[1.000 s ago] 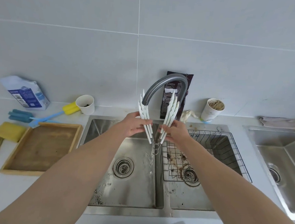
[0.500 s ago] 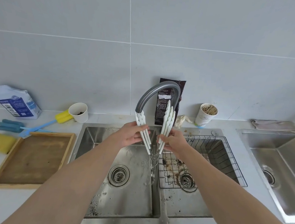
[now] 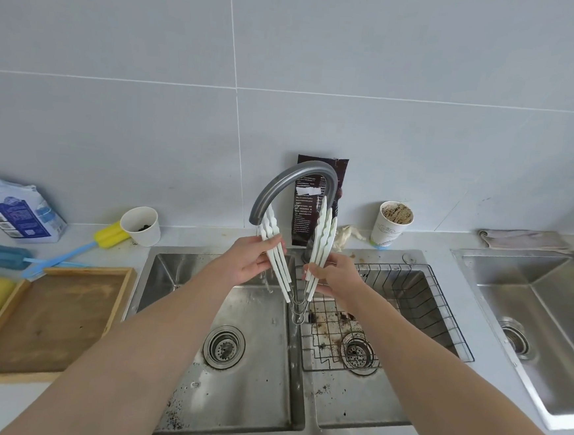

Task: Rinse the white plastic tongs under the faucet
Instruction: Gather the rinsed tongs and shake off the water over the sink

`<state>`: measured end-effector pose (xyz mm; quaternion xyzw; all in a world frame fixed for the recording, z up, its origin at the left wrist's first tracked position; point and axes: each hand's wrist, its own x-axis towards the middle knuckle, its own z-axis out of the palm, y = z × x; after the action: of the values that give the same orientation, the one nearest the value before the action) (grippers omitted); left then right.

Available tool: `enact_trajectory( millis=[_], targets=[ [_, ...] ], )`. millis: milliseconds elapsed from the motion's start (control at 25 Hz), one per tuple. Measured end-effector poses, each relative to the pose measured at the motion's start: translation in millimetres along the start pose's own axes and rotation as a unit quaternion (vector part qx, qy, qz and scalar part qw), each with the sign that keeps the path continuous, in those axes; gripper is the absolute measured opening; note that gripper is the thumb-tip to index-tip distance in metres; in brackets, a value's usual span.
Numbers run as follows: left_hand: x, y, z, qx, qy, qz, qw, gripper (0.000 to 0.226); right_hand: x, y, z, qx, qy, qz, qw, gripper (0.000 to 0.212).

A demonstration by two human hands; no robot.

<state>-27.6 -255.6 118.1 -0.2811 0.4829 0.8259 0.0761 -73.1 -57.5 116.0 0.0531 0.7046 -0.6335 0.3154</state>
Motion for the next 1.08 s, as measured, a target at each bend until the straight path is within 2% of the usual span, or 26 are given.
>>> enact_trajectory(
  millis=[200,480,800,1080],
  targets=[
    [0.8,-0.3,-3.4,-0.014,0.001,0.007,1.0,0.018,0.4,-0.2,0.1,-0.004,-0.001,-0.006,1.0,0.029],
    [-6.1,2.7,-13.6,-0.011,0.006,0.024,1.0,0.018,2.4,-4.9,11.0,-0.018,0.0,-0.019,1.0,0.021],
    [-20.7,4.2,-48.7,-0.034,0.05,0.039,0.997,0.027,5.5,-6.5,44.0,-0.054,-0.048,-0.012,0.997,0.014],
    [-37.9,3.3,-87.2,-0.061,0.09,0.059,0.992,0.025,14.3,-9.3,82.0,-0.038,-0.107,0.024,0.993,0.034]
  ],
)
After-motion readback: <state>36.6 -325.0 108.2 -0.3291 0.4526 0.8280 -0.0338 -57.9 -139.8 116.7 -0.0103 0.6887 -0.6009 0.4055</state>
